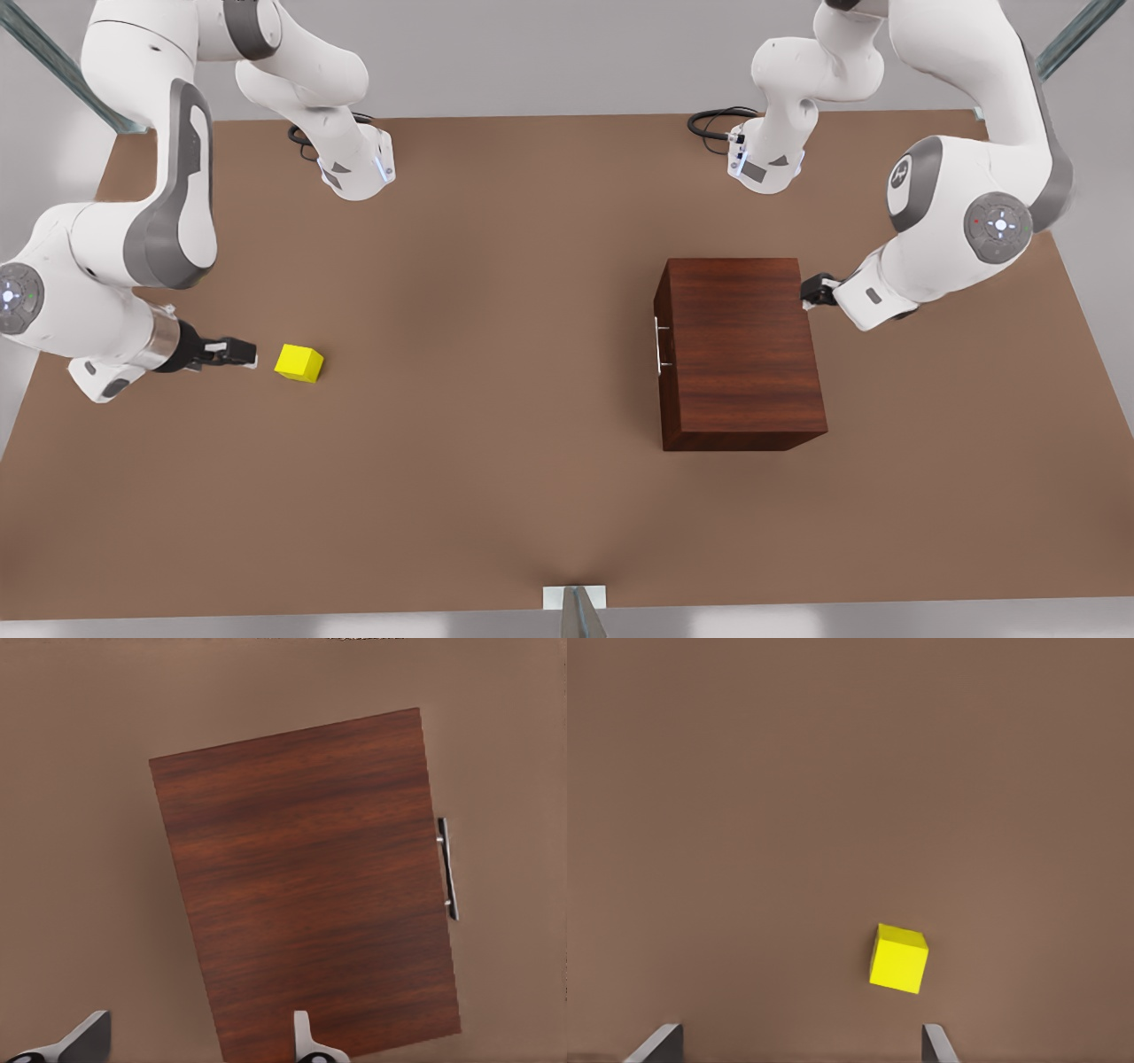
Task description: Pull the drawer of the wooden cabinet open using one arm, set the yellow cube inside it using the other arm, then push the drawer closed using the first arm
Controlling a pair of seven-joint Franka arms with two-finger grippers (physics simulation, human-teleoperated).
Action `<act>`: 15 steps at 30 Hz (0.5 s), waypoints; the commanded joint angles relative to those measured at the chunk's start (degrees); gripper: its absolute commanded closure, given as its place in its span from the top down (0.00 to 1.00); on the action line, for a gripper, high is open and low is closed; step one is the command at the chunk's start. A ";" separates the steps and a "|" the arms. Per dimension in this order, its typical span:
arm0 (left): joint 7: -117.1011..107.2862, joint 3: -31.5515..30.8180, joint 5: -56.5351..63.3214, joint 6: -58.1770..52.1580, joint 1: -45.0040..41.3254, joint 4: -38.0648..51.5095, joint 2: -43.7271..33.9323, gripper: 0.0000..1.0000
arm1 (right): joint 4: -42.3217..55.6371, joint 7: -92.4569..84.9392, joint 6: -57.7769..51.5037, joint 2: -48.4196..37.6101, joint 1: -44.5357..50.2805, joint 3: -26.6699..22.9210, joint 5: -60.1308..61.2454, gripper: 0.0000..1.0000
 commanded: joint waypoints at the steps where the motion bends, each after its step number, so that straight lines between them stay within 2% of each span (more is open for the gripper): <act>1: -1.56 -0.10 -0.29 3.33 0.41 0.05 0.11 1.00 | 0.00 1.50 0.09 0.24 -0.02 0.04 -0.29 1.00; 4: -5.75 -0.10 0.59 3.16 -4.15 2.60 1.16 1.00 | 0.00 1.42 0.18 0.33 -0.02 0.04 -0.47 1.00; 6: -24.40 -0.10 2.77 3.07 -12.32 5.68 5.82 1.00 | 0.08 -2.70 -0.17 0.24 0.94 0.13 -3.27 1.00; 8: -37.59 -0.10 7.00 6.58 -19.71 5.68 8.89 1.00 | 0.26 -35.05 0.27 0.24 0.33 0.04 -4.42 1.00; 9: -41.72 -0.10 7.27 7.90 -21.12 5.24 10.56 1.00 | 0.35 -35.23 1.32 0.33 0.33 -0.22 -6.62 1.00; 11: -46.37 -0.10 9.54 7.82 -23.66 5.50 12.93 1.00 | 0.52 -49.89 1.94 1.38 -0.02 -0.13 -6.36 1.00; 12: -52.34 -0.10 10.87 8.17 -25.95 6.38 14.87 1.00 | 0.44 -53.85 5.52 1.30 0.33 0.30 -6.88 1.00; 14: -55.97 -0.10 10.96 8.78 -27.10 9.54 17.95 1.00 | -0.88 -76.26 11.69 1.04 -0.90 -0.05 -6.09 1.00; 15: -59.91 -0.01 10.78 12.38 -27.19 9.37 19.79 1.00 | -3.16 -77.86 13.80 -0.37 -1.08 0.04 -6.09 1.00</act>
